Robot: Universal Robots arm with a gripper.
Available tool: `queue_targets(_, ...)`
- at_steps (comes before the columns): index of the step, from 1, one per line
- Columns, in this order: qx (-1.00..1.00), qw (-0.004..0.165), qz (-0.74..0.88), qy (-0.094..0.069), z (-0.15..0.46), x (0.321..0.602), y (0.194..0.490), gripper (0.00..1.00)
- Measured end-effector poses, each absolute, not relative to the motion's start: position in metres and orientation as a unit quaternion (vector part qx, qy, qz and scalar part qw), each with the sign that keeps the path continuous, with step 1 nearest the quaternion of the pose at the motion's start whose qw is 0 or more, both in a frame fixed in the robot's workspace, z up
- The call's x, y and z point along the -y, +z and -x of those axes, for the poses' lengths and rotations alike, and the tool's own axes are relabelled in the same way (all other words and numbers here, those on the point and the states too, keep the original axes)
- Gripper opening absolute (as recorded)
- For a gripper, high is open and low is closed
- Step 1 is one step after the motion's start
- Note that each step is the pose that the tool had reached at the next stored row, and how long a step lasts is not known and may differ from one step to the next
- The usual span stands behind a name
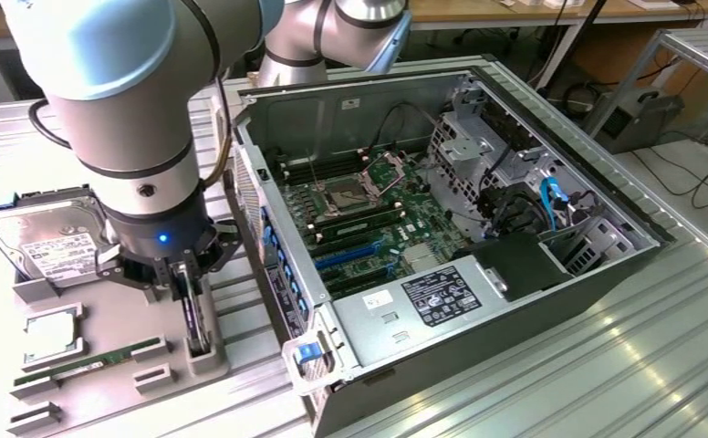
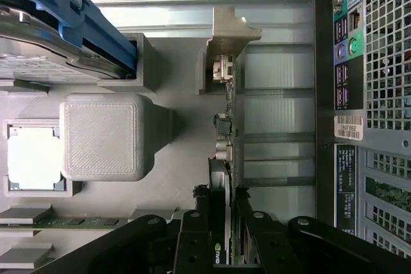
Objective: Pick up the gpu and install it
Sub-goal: 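Pick up the gpu and move the gpu toward the slot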
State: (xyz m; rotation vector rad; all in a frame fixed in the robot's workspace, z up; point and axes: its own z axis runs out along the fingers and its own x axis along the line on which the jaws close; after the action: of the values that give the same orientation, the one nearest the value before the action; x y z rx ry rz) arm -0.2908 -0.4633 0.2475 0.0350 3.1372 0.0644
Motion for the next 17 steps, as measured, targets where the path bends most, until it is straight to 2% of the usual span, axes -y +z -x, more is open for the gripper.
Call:
queue_targets(8,-1.000,0.000,-0.010,0.022,0.289,0.463,0.262,0.26)
queue_targets(17,-1.000,0.000,-0.010,0.024,0.286,0.464,0.298,0.26)
